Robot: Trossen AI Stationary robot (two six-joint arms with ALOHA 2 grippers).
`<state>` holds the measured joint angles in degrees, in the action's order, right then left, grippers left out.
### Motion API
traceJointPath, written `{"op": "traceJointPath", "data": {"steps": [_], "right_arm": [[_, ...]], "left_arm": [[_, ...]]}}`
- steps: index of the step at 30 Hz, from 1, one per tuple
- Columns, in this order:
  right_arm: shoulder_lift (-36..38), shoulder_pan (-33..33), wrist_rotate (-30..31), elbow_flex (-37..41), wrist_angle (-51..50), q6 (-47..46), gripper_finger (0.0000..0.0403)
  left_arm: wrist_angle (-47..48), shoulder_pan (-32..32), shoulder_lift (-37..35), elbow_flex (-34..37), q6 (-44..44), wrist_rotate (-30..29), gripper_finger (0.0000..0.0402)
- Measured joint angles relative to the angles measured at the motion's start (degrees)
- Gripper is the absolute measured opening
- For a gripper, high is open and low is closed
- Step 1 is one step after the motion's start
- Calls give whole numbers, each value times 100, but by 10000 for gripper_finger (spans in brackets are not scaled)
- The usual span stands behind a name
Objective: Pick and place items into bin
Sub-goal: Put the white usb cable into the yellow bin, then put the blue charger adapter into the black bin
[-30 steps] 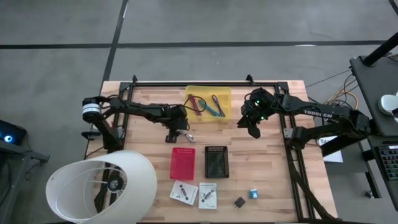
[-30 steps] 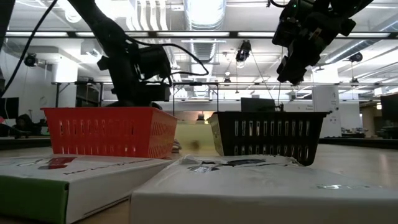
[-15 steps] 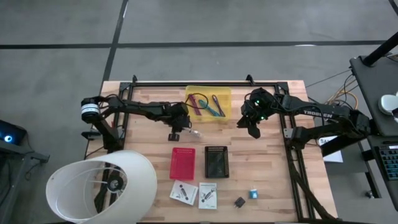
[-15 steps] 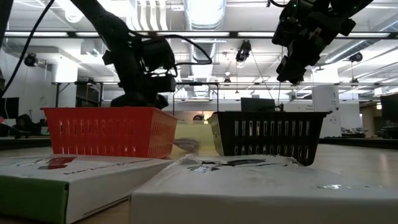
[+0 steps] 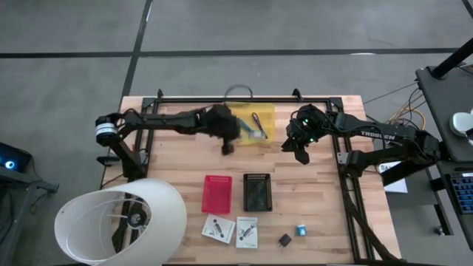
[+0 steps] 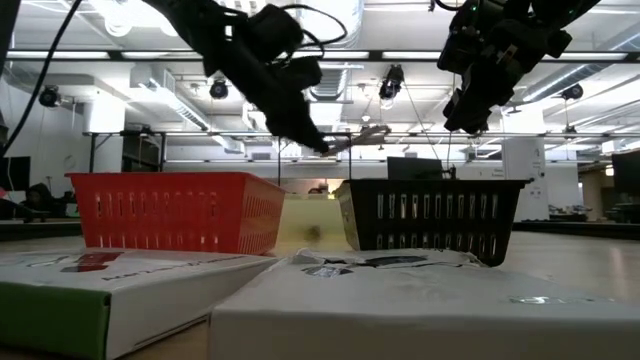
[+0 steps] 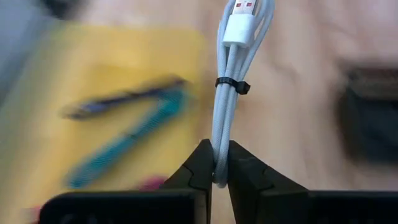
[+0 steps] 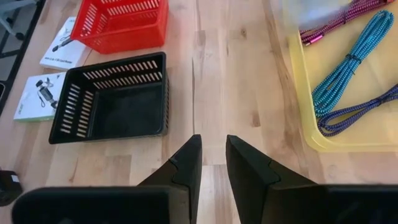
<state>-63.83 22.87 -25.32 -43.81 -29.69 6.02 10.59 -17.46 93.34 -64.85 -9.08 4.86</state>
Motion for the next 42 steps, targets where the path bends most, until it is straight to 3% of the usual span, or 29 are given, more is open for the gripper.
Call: {"op": "traceJointPath", "data": {"steps": [5,9,13,25,29,32,36,42], "right_arm": [[0,0,0,0,0,4,63],[0,2,0,0,0,17,63],[2,2,0,0,2,17,63],[0,7,-2,0,1,11,63],[0,-1,-28,0,183,-56,63],[0,-66,-630,0,652,-473,63],[30,-152,-1768,0,1390,-88,68],[40,-561,-1989,0,1328,235,114]], "left_arm": [[-419,-229,15,-94,1158,-1130,12],[-404,-431,20,-53,2007,-1220,12],[-406,-487,26,-36,2126,-1244,19],[-414,-489,11,-33,2079,-1271,160],[-419,-487,-211,-65,2512,-1256,180],[-440,-479,-473,-69,3006,-1212,182],[-424,-458,-862,-67,3318,-1193,182],[-385,-456,-1472,-33,3252,-1071,182]]}}
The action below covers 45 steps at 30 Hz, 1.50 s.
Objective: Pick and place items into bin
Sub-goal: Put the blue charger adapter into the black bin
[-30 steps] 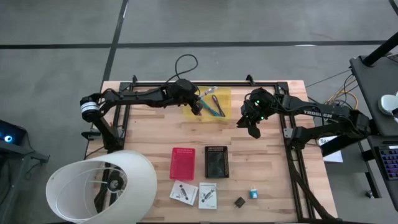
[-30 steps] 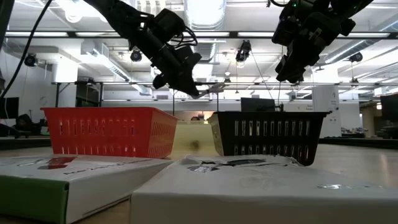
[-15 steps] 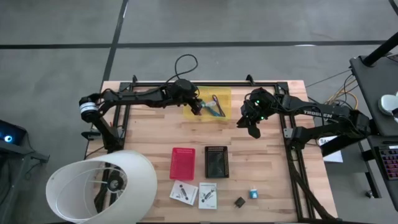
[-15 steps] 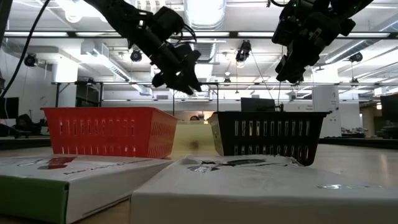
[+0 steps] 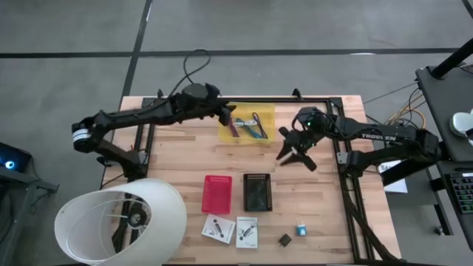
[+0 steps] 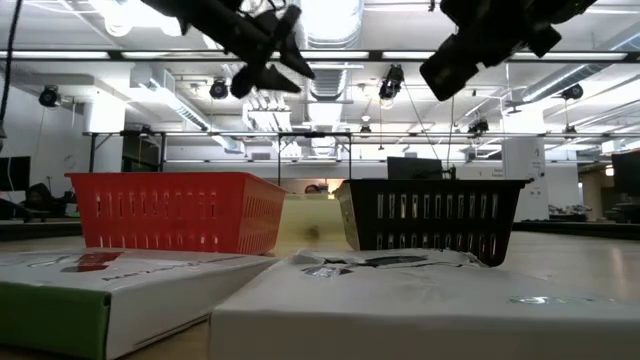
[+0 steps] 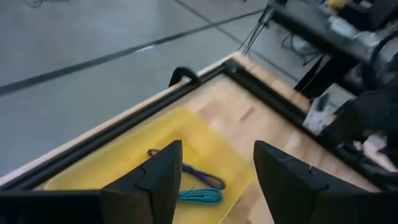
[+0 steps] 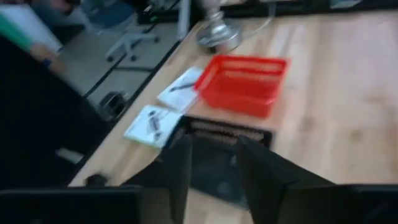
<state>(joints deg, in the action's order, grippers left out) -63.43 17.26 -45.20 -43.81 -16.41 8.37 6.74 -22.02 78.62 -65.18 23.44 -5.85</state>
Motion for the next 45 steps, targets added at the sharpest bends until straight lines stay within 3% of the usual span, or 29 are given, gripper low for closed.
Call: {"op": "traceJointPath", "data": {"steps": [7,10,16,23,30,37,42,45], "right_arm": [[-5,-1017,17,0,-974,-576,207],[-17,-1500,467,0,-1328,-1342,233],[-42,-2263,1663,0,-1718,-4460,242],[-42,-3187,2040,0,-1892,-9127,228],[-138,-4829,3619,0,-1923,-12146,224],[-1015,-5732,3942,2,-1539,-12875,224],[-1878,-5830,3924,-40,-266,-12799,224],[-2318,-5841,3905,-241,-194,-12799,224]], "left_arm": [[-20,0,-563,19,-21,-58,182],[-25,0,-650,40,-25,-175,182],[-28,0,-688,140,-193,-175,183],[-22,0,-668,290,-171,-175,183],[-24,-2,-668,301,-412,-175,183],[-26,-13,-668,301,-488,-175,183],[-28,-13,-668,301,-731,-173,183],[-29,-13,-668,301,-734,-175,183]]}}
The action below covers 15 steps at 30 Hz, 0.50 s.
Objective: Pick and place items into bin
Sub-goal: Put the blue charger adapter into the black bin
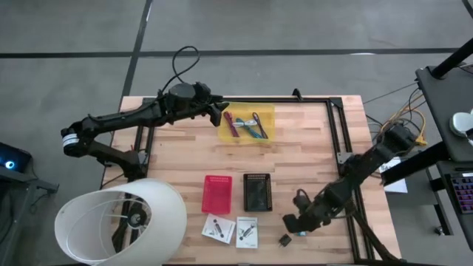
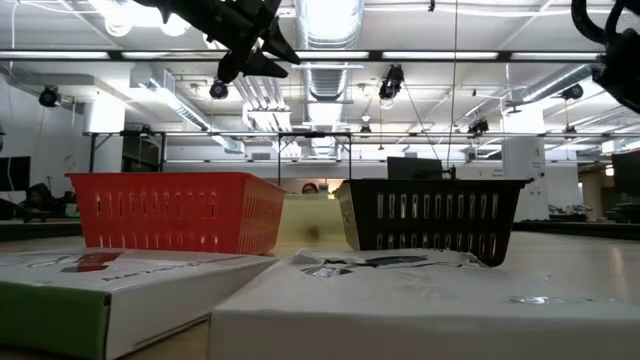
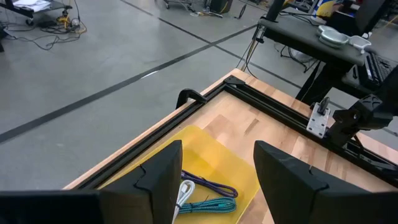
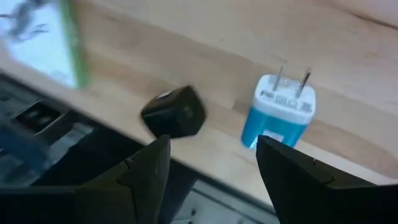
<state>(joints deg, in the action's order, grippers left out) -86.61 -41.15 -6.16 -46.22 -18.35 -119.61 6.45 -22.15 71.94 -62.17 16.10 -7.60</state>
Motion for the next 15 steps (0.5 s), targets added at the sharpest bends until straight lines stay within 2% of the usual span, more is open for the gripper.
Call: {"op": "traceJointPath", "data": {"steps": [5,13,15], "right_arm": [[-472,0,-26,-563,-826,2,223],[-725,-20,20,-1731,-3052,136,224],[-872,-36,20,-1884,-3299,190,224]], "left_arm": [[-3,0,0,0,0,0,183],[-7,0,2,0,0,0,183],[-4,0,2,0,0,0,183]]}}
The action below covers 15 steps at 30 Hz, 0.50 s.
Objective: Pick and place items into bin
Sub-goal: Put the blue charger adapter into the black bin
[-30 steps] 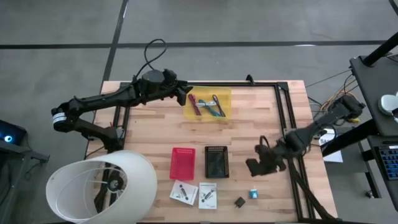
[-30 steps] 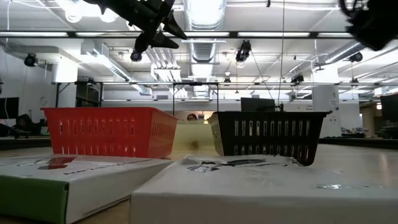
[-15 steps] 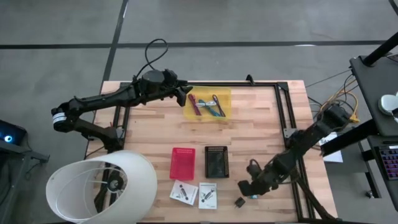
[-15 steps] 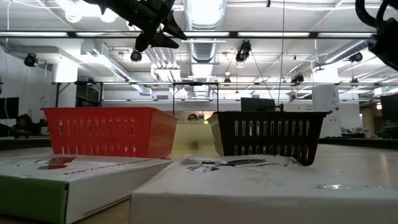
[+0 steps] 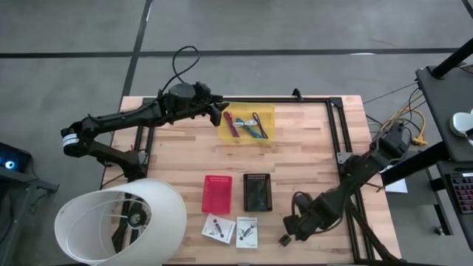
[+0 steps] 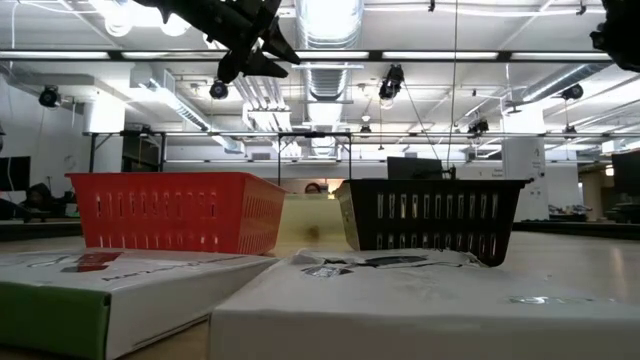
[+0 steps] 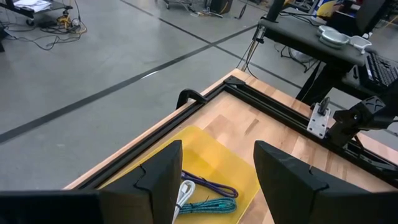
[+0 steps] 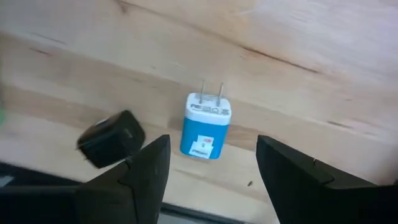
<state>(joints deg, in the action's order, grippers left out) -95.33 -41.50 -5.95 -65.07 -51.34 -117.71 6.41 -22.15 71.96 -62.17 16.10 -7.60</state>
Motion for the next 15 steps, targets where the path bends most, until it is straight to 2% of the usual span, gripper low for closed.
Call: {"op": "traceJointPath", "data": {"steps": [15], "right_arm": [[-891,-128,-6,-128,305,-14,224]], "left_arm": [[2,0,0,0,-2,2,183]]}}
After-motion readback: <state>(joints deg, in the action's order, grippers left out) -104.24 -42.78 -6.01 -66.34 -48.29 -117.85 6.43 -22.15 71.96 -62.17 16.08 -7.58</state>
